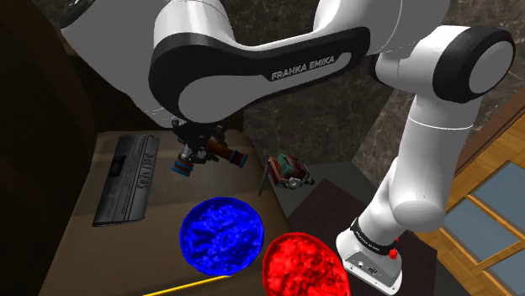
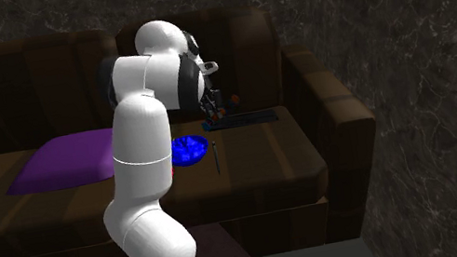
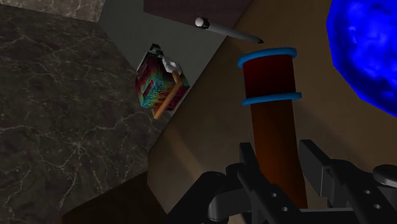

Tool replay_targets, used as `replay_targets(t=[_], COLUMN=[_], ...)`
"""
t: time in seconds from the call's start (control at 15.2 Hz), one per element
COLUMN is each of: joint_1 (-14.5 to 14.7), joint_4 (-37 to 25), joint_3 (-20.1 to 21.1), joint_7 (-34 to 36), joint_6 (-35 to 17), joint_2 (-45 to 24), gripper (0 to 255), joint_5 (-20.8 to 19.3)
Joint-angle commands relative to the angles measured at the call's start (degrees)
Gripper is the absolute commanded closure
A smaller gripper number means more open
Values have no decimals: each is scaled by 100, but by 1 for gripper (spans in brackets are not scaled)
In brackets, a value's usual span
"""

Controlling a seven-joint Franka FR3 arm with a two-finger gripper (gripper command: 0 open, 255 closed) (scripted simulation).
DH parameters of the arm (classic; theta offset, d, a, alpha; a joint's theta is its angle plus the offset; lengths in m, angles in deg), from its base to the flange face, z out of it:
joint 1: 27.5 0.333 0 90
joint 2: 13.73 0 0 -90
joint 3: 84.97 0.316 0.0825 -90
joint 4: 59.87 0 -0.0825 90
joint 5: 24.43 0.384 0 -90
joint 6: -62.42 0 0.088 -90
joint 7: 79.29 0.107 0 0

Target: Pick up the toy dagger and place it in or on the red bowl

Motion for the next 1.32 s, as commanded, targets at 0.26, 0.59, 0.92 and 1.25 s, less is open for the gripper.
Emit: replay_targets(t=[0.26,0.59,0.92,1.25], joint_1=[46,-88,-27,210], joint_4=[-376,684,1504,2117], joint_3=[14,240,387,482], joint_7=[-150,48,156,271], joint_6=[378,114,-17,3], joint_2=[45,1027,1964,2812], gripper=[255,255,255,255], joint_5=[-5,709,1429,2126])
